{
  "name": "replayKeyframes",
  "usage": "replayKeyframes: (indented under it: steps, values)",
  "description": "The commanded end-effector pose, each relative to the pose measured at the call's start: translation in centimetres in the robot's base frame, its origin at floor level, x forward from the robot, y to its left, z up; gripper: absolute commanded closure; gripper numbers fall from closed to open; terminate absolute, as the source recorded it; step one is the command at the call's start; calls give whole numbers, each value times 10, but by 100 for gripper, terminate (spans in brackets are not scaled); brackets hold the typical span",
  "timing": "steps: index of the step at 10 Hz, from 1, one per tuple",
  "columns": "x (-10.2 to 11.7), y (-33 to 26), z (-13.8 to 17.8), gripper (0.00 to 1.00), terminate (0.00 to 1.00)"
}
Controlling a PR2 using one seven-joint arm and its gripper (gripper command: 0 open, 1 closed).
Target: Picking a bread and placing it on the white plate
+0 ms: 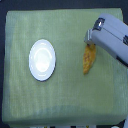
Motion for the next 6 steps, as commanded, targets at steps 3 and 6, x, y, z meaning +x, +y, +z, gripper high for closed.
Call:
replayKeyframes:
  steps: [3, 6]
  values:
    - [2, 11, 10, 100, 0]
    - [4, 11, 28, 100, 0]
